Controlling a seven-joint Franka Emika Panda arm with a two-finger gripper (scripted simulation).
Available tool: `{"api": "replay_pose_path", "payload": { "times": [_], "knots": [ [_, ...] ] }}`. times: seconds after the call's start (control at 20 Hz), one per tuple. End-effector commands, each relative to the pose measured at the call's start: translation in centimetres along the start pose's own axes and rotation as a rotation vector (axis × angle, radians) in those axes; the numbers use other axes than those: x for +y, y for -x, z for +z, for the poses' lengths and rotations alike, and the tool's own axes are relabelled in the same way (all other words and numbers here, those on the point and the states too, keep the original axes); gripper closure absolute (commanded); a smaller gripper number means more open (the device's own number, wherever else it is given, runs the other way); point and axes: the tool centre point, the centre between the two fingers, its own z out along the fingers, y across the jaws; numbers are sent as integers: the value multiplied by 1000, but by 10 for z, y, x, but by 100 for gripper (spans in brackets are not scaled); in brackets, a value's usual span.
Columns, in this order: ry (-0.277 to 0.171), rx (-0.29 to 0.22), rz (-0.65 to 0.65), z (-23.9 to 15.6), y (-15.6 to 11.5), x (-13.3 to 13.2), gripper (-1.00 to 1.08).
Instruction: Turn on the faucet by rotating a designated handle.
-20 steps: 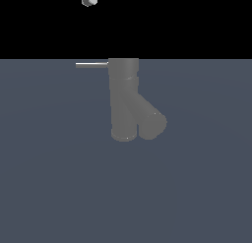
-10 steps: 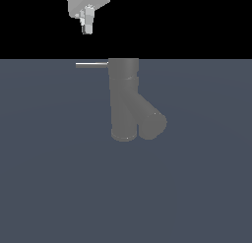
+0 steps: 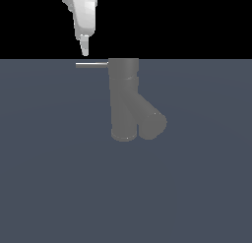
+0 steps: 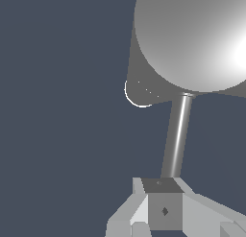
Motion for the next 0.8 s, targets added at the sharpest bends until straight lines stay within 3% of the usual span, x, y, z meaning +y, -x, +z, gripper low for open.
{"api": "replay_pose_path", "payload": {
  "times": [0.0, 0.75],
  "knots": [
    [0, 9, 46, 10, 2, -8, 108],
    [-2, 31, 144, 35, 6, -25, 108]
  ]
}}
